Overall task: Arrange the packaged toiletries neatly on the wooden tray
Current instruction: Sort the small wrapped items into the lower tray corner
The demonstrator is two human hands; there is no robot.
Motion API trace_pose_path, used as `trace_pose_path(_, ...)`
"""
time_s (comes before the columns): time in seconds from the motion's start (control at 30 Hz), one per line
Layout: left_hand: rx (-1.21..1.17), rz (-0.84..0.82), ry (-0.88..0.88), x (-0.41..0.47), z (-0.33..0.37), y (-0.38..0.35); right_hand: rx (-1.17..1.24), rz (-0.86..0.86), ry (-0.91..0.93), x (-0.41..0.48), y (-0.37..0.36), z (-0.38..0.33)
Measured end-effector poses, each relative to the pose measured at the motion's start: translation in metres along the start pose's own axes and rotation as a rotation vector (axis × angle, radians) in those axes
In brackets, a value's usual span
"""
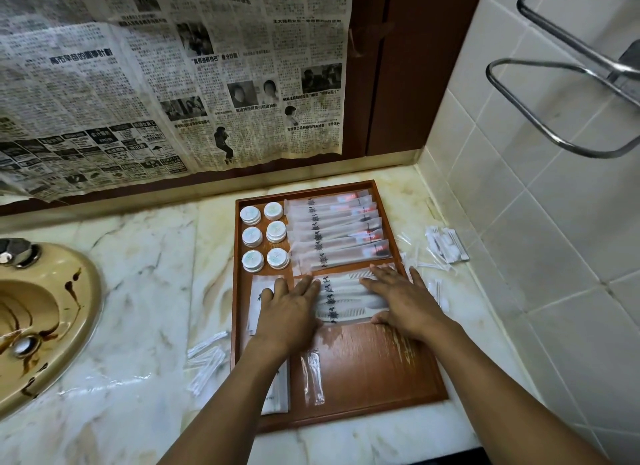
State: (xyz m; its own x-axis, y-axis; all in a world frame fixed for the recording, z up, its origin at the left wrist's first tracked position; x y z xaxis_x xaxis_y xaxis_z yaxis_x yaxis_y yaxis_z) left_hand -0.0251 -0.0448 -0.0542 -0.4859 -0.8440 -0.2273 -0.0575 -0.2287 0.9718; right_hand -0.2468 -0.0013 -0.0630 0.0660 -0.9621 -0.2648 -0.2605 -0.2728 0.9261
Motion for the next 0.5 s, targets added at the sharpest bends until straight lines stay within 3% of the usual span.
trace_pose_path(0.5,-0.111,0.055,0.043,-0.014,0.003,0.009,0.058,0.035,0.0,-0.008,0.006,-0.002)
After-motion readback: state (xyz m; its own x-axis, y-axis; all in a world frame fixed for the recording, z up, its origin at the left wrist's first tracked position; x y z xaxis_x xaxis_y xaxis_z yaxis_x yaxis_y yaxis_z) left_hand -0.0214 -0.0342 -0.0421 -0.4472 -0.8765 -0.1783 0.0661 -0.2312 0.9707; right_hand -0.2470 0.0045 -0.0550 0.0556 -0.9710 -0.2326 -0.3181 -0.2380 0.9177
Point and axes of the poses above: each hand's wrist, its own x-axis towards the middle knuckle, its own y-axis out of the back of the hand, z = x × y, the point moved 4 cm from there along x, towards the middle knuckle, and after that the axes turned 6 degrees about z, right-handed, at the moved point
